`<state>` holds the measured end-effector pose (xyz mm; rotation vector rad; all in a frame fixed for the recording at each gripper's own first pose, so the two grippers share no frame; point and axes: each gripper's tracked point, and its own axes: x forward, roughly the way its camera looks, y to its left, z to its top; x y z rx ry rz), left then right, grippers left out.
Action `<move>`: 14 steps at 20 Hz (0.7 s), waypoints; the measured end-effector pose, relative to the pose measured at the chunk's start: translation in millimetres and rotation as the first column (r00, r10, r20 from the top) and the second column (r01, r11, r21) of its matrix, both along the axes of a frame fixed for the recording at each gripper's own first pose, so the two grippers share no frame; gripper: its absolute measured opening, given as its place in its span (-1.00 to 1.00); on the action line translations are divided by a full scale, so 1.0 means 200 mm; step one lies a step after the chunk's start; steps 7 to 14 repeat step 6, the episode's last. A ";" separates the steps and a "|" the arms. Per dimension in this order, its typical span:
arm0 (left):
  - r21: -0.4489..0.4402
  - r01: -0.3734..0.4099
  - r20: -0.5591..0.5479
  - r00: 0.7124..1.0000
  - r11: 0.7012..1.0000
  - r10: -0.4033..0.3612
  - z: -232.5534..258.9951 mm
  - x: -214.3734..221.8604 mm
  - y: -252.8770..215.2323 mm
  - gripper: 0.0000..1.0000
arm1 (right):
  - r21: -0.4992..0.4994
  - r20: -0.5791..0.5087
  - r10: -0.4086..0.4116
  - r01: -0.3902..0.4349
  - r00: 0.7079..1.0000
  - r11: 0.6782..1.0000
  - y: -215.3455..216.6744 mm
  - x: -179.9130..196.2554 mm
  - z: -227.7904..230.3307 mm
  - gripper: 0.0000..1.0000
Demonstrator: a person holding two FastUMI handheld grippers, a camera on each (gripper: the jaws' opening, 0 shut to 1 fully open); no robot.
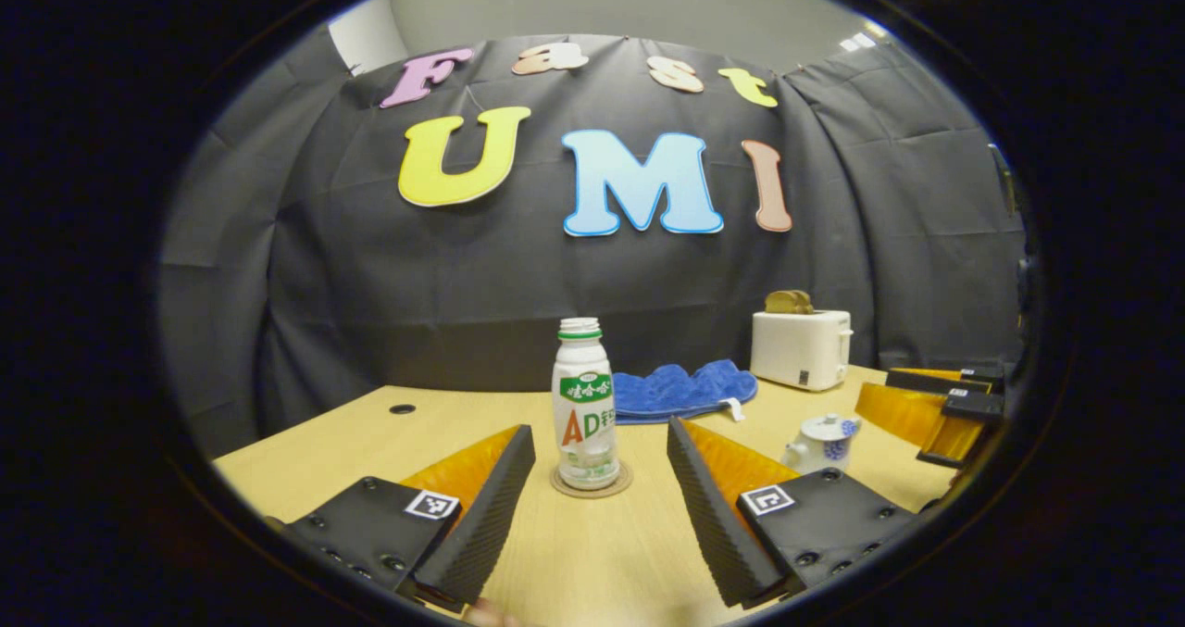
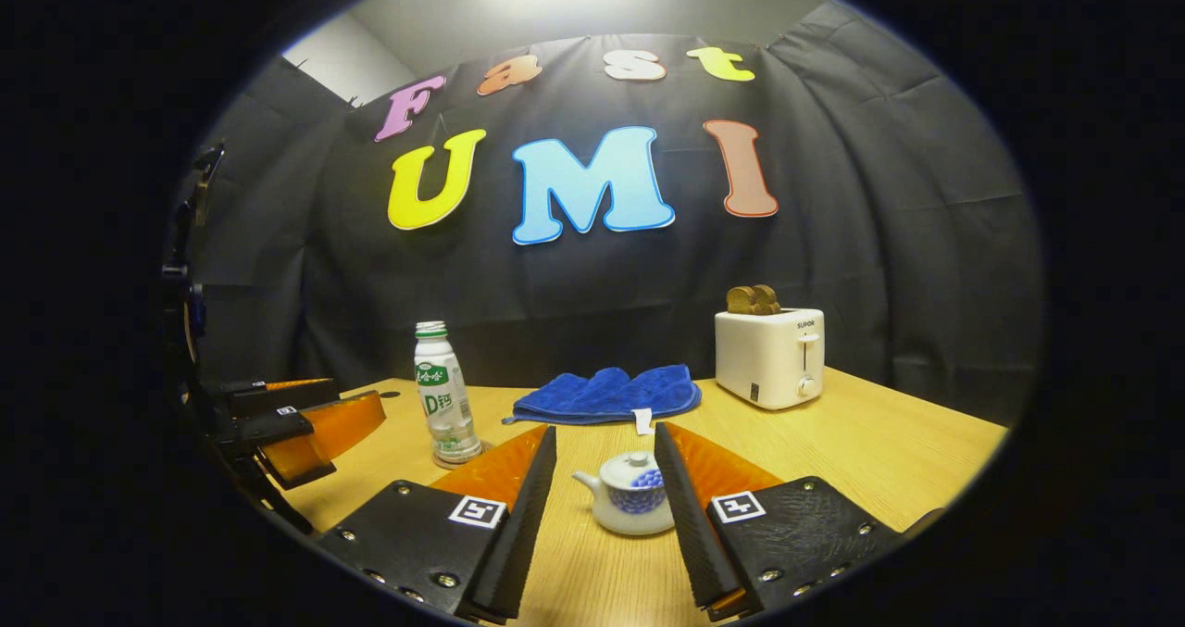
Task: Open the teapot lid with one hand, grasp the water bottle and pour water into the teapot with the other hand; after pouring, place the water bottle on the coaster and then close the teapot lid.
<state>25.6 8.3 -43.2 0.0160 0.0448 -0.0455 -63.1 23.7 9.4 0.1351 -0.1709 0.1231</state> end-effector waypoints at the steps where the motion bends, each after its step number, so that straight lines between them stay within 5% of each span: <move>1: -0.002 0.008 -0.001 1.000 1.000 -0.008 0.00 -0.03 -0.02 1.00 | 0.005 0.000 0.003 -0.003 1.000 1.000 0.01 -0.03 0.00 0.32; 14: -0.011 -0.002 0.006 1.000 1.000 0.002 -0.02 -0.18 -0.07 0.89 | 0.027 -0.003 0.009 -0.009 1.000 1.000 0.03 -0.12 -0.02 0.32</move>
